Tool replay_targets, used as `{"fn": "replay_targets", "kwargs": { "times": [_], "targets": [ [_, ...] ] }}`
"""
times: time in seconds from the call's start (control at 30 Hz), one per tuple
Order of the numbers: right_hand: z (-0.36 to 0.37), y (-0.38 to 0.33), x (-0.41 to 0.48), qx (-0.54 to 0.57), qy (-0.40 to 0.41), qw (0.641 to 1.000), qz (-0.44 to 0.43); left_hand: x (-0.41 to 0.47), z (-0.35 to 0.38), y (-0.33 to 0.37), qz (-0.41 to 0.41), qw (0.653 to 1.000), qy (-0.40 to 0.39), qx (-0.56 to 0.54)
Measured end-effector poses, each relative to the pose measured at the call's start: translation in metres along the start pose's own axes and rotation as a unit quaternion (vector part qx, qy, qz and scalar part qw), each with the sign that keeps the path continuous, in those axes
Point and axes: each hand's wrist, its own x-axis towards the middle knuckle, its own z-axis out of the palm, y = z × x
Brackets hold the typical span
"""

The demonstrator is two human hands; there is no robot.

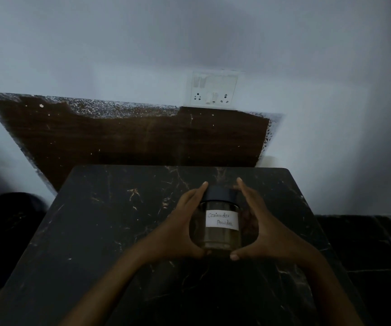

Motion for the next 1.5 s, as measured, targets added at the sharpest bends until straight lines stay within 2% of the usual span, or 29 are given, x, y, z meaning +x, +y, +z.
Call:
{"fn": "replay_targets", "kwargs": {
  "times": [0.3,0.53,0.7,0.83,1.03,1.1,1.17,1.3,1.4,1.5],
  "targets": [
    [-0.025,-0.012,0.000,-0.061,0.025,0.998,-0.013,0.019,-0.012,0.019,0.037,0.999,0.000,0.026],
    [-0.083,-0.054,0.010,-0.127,0.114,0.982,-0.079,0.073,-0.051,0.078,0.125,0.989,0.017,0.075],
    [-0.147,-0.092,0.013,-0.161,0.213,0.952,-0.148,0.122,-0.081,0.143,0.214,0.963,0.057,0.153],
    [-0.208,-0.128,0.005,-0.214,0.289,0.914,-0.186,0.158,-0.107,0.207,0.286,0.932,0.089,0.203],
    [-0.290,-0.168,-0.014,-0.244,0.386,0.861,-0.224,0.187,-0.130,0.290,0.348,0.885,0.120,0.285],
    [-0.320,-0.176,-0.023,-0.233,0.415,0.850,-0.225,0.195,-0.135,0.310,0.369,0.852,0.143,0.343],
    [-0.359,-0.183,-0.036,-0.235,0.466,0.817,-0.245,0.215,-0.144,0.332,0.392,0.804,0.186,0.407],
    [-0.400,-0.184,-0.049,-0.230,0.495,0.802,-0.244,0.232,-0.162,0.329,0.312,0.746,0.244,0.536],
    [-0.425,-0.177,-0.050,-0.222,0.515,0.794,-0.235,0.259,-0.179,0.309,0.285,0.697,0.327,0.571],
    [-0.460,-0.174,-0.043,-0.208,0.538,0.785,-0.226,0.287,-0.190,0.297,0.233,0.682,0.374,0.583]
  ]
}}
